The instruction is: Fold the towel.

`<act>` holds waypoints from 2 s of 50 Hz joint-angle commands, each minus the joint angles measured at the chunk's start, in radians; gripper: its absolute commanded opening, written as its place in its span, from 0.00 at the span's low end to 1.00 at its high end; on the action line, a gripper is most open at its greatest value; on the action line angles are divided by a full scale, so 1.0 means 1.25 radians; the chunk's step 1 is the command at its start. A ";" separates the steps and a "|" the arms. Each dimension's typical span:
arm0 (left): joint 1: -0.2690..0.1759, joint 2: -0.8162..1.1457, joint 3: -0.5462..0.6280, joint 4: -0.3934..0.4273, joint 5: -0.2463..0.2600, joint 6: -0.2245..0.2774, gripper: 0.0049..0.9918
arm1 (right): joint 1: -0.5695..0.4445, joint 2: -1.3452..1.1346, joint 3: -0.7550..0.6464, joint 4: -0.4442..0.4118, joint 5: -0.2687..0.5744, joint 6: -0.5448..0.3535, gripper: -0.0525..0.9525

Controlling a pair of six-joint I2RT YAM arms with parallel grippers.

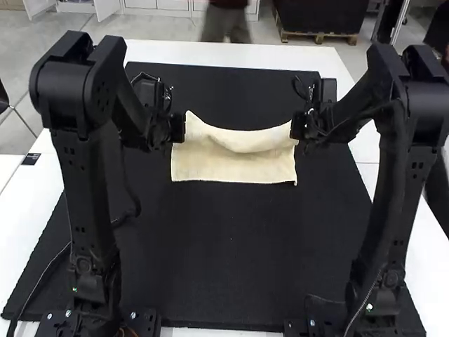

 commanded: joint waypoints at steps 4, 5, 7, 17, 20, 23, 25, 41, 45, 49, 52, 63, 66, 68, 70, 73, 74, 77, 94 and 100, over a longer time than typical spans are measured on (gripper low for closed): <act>0.000 -0.064 -0.036 0.014 0.009 0.010 0.03 | -0.013 -0.062 -0.028 0.010 -0.003 -0.011 0.04; -0.001 -0.070 -0.041 0.016 0.009 0.010 0.03 | -0.014 -0.067 -0.034 0.010 -0.003 -0.012 0.04; 0.000 -0.082 -0.053 0.021 0.009 0.010 0.03 | -0.013 -0.073 -0.045 0.012 -0.003 -0.012 0.03; 0.003 -0.140 -0.103 0.033 0.005 0.006 0.03 | -0.013 -0.101 -0.098 0.031 -0.002 -0.013 0.04; 0.003 -0.156 -0.117 0.037 0.003 0.005 0.03 | -0.013 -0.110 -0.110 0.032 -0.002 -0.016 0.04; 0.004 -0.172 -0.133 0.038 0.000 0.008 0.03 | -0.013 -0.120 -0.121 0.032 -0.002 -0.017 0.04; 0.004 -0.181 -0.143 0.038 0.000 0.009 0.03 | -0.013 -0.126 -0.128 0.032 -0.002 -0.017 0.03; 0.034 -0.254 -0.217 0.038 0.000 0.010 0.03 | -0.013 -0.182 -0.189 0.032 -0.003 -0.021 0.03; 0.037 -0.272 -0.240 0.041 -0.003 0.010 0.03 | -0.013 -0.191 -0.206 0.032 -0.003 -0.022 0.03; 0.043 -0.292 -0.261 0.042 -0.006 0.010 0.03 | -0.013 -0.201 -0.225 0.037 -0.003 -0.022 0.03; 0.048 -0.309 -0.273 0.042 -0.013 0.010 0.03 | -0.013 -0.206 -0.237 0.044 -0.003 -0.020 0.03; 0.065 -0.379 -0.317 0.043 -0.019 0.016 0.03 | -0.013 -0.228 -0.269 0.054 -0.003 -0.018 0.04; 0.065 -0.397 -0.330 0.041 -0.020 0.022 0.03 | -0.013 -0.233 -0.276 0.054 -0.004 -0.017 0.03; 0.065 -0.410 -0.341 0.041 -0.023 0.025 0.03 | -0.013 -0.236 -0.280 0.054 -0.004 -0.017 0.03; 0.065 -0.419 -0.353 0.042 -0.025 0.030 0.03 | -0.013 -0.237 -0.287 0.054 -0.004 -0.017 0.03; 0.064 -0.428 -0.370 0.047 -0.030 0.046 0.03 | -0.009 -0.239 -0.295 0.059 -0.004 -0.018 0.03; 0.063 -0.429 -0.375 0.049 -0.034 0.048 0.03 | -0.008 -0.239 -0.297 0.062 -0.004 -0.018 0.04; 0.061 -0.432 -0.387 0.054 -0.046 0.067 0.03 | -0.006 -0.239 -0.308 0.075 -0.004 -0.018 0.03; 0.059 -0.430 -0.441 0.100 -0.081 0.108 0.03 | 0.033 -0.235 -0.349 0.118 -0.003 -0.017 0.03; 0.059 -0.426 -0.451 0.121 -0.095 0.118 0.03 | 0.049 -0.228 -0.357 0.120 -0.003 -0.016 0.03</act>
